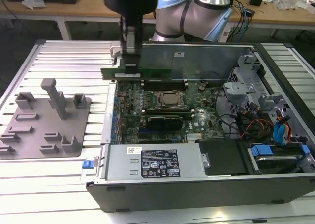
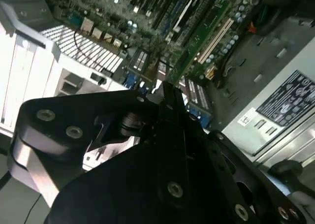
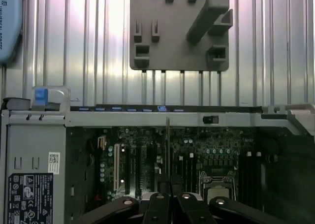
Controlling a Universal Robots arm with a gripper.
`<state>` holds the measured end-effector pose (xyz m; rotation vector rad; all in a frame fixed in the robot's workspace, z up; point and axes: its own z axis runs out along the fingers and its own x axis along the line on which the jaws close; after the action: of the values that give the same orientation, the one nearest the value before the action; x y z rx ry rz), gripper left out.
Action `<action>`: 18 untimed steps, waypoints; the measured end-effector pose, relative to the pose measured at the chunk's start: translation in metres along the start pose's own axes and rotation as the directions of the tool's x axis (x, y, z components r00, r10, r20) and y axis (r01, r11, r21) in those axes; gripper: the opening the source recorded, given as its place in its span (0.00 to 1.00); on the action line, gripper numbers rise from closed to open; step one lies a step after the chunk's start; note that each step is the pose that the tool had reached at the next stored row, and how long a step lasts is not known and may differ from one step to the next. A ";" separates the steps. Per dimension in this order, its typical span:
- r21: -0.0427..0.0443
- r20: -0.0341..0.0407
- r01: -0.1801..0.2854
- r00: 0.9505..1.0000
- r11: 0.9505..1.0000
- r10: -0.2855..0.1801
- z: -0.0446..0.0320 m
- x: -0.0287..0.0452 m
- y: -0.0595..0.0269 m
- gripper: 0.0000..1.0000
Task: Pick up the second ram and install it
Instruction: 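Pick up the second ram and move it above second insertion slot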
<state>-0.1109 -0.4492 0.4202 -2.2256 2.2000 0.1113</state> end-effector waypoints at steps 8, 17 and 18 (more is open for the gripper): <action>-0.003 0.000 0.000 1.000 1.000 0.000 0.0024 0.0007 -0.0678 0.09; -0.003 0.000 0.000 1.000 1.000 0.000 0.0136 -0.0116 -0.0787 0.09; -0.003 0.000 0.000 1.000 1.000 0.000 0.0146 -0.0119 -0.0793 0.09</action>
<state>-0.0324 -0.4355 0.4030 -2.2269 2.2013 0.1147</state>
